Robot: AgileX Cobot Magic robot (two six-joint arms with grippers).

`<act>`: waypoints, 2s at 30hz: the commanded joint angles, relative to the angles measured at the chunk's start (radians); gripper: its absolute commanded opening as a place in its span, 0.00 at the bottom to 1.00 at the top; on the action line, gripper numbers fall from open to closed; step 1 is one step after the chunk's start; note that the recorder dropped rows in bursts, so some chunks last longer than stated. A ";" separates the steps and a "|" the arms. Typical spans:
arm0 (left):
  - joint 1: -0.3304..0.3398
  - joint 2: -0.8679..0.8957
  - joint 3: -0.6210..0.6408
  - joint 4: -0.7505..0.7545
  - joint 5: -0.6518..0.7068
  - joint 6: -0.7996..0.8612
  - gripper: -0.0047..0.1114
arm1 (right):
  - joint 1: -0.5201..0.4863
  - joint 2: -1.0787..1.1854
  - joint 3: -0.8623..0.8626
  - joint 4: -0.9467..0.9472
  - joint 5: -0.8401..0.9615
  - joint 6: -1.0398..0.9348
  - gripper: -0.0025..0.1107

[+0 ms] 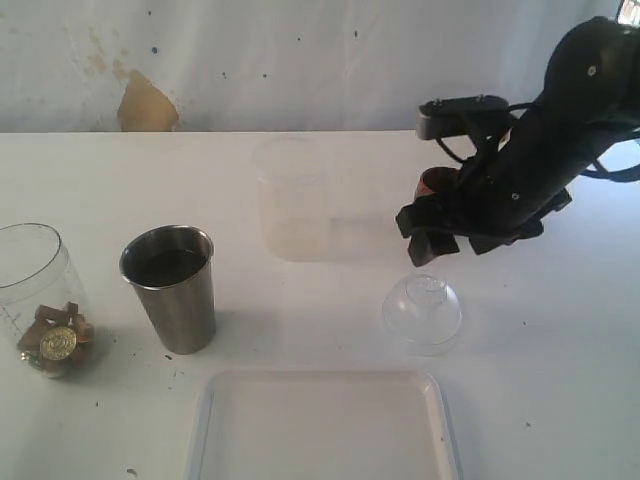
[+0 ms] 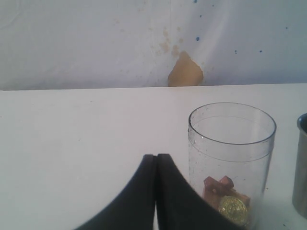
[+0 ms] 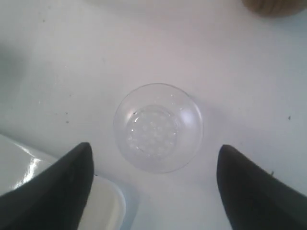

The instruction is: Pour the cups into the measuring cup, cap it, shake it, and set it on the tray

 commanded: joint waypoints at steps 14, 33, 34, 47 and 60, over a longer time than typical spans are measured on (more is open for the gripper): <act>-0.001 -0.005 0.004 -0.009 -0.013 -0.002 0.04 | 0.032 0.176 0.000 -0.007 -0.093 -0.040 0.56; -0.001 -0.005 0.004 -0.009 -0.013 -0.002 0.04 | 0.242 -0.031 -0.140 0.160 0.159 -0.129 0.02; -0.001 -0.005 0.004 -0.009 -0.013 -0.002 0.04 | 0.287 -0.032 -0.140 0.164 0.164 -0.129 0.02; -0.001 -0.005 0.004 -0.009 -0.013 -0.002 0.04 | 0.699 0.093 -0.137 0.198 -0.110 -0.123 0.02; -0.001 -0.005 0.004 -0.009 -0.013 -0.002 0.04 | 0.778 0.236 -0.140 0.197 -0.245 -0.123 0.02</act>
